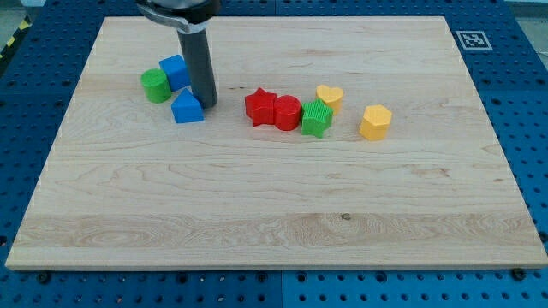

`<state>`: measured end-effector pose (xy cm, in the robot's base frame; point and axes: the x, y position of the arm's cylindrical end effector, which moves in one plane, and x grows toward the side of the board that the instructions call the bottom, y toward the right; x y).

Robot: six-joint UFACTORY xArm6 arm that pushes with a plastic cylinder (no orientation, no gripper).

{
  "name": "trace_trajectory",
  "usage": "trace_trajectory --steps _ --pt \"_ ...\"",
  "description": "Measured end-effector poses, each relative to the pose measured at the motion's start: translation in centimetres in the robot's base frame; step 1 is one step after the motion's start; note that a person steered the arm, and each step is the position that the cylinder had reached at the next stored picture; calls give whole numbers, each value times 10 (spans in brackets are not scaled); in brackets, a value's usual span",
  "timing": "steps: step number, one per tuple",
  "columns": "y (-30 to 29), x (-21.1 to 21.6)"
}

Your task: Move the yellow hexagon close to the green star

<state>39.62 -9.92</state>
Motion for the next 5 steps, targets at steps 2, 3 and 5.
trace_trajectory --steps 2,3,5 --pt "54 23" --pt "90 47" --pt "166 70"
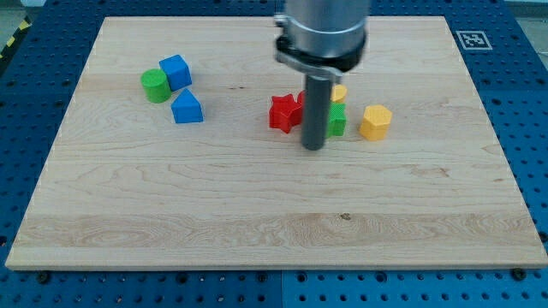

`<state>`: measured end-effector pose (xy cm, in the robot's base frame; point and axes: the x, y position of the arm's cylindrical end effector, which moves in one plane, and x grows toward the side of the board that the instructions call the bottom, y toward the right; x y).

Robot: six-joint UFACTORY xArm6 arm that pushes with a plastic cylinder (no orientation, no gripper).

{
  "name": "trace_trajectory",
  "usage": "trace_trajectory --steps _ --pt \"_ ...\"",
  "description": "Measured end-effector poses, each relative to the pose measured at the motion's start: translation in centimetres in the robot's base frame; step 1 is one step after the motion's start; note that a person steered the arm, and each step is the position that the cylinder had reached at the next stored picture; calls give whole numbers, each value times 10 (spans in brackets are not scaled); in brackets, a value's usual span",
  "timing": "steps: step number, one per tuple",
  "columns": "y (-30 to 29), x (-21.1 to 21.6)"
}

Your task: Move the yellow hexagon close to the green star

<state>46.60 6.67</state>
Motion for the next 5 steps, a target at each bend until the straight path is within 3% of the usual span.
trace_trajectory --steps 3,5 --pt "134 21" --pt "110 2"
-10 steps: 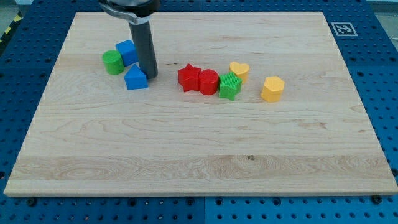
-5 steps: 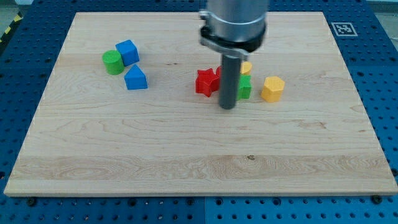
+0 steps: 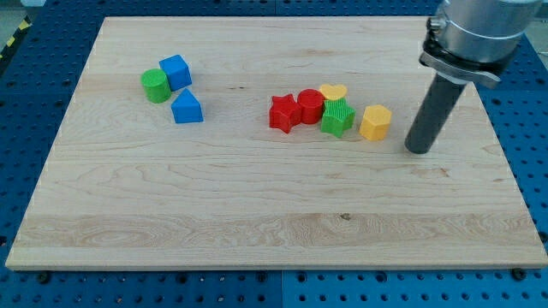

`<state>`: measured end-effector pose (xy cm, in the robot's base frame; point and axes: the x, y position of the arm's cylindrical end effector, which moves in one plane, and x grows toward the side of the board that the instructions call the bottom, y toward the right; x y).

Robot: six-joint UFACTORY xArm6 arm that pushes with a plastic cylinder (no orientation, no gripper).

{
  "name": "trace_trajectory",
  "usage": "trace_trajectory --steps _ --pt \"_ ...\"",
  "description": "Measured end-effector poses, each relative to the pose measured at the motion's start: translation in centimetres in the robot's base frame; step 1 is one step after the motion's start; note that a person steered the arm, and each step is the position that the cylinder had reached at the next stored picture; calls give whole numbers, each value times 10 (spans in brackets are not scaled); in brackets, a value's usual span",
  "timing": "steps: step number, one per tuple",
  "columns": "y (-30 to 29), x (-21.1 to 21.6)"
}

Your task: Move the yellow hexagon close to the green star

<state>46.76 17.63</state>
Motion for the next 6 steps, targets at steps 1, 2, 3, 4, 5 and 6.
trace_trajectory --steps 1,2,3,4,5,6 --pt "-9 -14" --pt "-20 -26" --pt "-32 -43" --pt "-44 -50" --pt "-71 -50" --pt "-94 -51"
